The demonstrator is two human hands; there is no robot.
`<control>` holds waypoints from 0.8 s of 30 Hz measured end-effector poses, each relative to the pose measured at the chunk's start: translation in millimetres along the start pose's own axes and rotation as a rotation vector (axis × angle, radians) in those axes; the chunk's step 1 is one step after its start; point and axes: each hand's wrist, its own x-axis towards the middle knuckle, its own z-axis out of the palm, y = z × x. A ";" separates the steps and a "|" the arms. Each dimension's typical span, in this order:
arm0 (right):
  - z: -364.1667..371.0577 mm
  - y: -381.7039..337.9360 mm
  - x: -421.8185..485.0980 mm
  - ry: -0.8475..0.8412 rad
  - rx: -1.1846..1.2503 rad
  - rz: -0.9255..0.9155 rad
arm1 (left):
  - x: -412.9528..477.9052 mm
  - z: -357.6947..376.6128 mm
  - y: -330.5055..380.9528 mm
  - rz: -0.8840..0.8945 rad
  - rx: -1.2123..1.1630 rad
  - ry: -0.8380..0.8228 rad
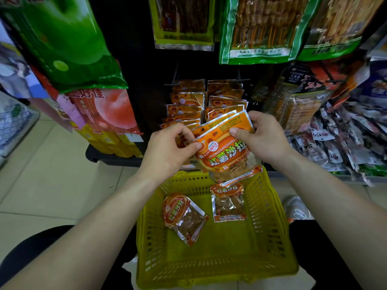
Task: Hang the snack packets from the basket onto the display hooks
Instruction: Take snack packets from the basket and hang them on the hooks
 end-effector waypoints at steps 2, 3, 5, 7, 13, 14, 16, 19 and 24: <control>0.4 0.9 0.6 -0.009 0.009 0.006 | -0.5 1.2 0.0 0.001 -0.013 0.029; 0.6 1.4 0.7 -0.015 0.012 0.010 | -0.9 1.7 0.1 0.004 -0.022 0.040; 1.1 2.7 0.5 -0.025 0.012 0.009 | -1.4 2.5 0.0 0.006 -0.038 0.055; 1.7 3.9 -0.2 -0.024 0.000 -0.002 | -0.9 2.5 -0.1 -0.010 -0.056 0.058; 4.8 6.3 -0.9 -0.003 -0.061 0.022 | -0.6 2.1 2.7 -0.069 -0.130 0.023; 4.4 6.8 -1.0 -0.001 -0.074 0.025 | -0.8 2.3 3.3 -0.072 -0.138 0.012; 2.9 6.6 -1.2 -0.009 -0.084 0.023 | -1.4 2.1 4.2 -0.078 -0.149 -0.004; 1.4 5.9 0.0 -0.057 -0.044 0.005 | -1.2 0.9 5.4 -0.080 -0.163 -0.011; 3.8 0.7 0.5 -0.095 -0.098 -0.069 | 0.7 0.0 6.3 -0.078 -0.189 -0.033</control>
